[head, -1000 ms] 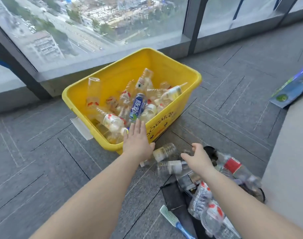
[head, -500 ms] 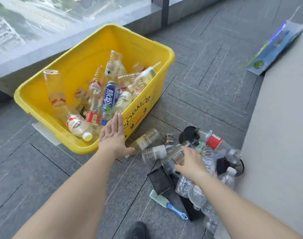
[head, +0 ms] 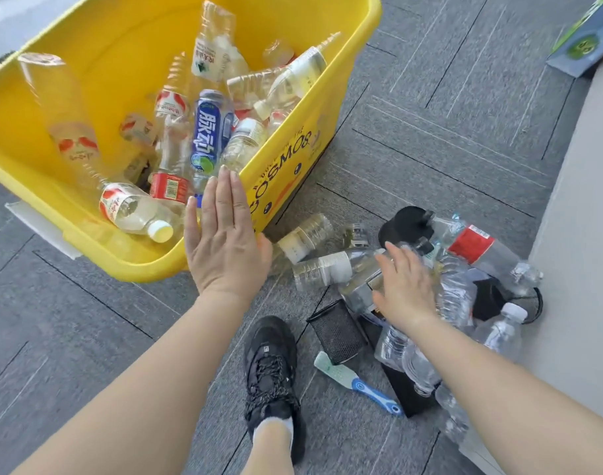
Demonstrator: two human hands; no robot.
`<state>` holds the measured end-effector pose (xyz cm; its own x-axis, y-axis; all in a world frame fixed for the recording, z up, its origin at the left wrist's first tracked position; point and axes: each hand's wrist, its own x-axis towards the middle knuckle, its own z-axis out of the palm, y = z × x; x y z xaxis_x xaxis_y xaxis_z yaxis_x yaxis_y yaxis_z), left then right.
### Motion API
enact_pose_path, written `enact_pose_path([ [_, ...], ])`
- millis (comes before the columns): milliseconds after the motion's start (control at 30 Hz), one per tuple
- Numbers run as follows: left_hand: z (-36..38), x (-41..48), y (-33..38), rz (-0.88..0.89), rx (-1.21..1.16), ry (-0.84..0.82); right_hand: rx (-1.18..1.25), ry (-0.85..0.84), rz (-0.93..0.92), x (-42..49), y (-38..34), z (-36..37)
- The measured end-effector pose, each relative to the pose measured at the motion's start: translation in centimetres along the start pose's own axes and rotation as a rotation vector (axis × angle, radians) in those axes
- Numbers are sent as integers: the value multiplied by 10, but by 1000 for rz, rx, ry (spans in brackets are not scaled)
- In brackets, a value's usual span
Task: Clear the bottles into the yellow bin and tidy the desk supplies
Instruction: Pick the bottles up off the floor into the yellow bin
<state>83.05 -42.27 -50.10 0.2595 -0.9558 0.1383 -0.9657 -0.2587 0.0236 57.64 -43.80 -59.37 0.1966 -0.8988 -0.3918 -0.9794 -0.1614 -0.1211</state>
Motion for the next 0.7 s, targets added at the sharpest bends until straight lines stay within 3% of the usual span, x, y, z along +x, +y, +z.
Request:
enact_pose_path([
  [100, 8, -1, 2, 13, -91, 93, -67, -34, -78, 7, 1, 10],
  [200, 20, -18, 14, 283, -196, 98, -183, -66, -152, 10, 1, 16],
  [300, 43, -31, 24, 420, -231, -78, -257, -95, -178, 14, -1, 18],
  [467, 90, -27, 21, 289, -215, -466, -319, -74, -277, 23, 0, 25],
  [700, 155, -13, 27, 326, -165, -639, -308, 186, -482, 39, 17, 49],
])
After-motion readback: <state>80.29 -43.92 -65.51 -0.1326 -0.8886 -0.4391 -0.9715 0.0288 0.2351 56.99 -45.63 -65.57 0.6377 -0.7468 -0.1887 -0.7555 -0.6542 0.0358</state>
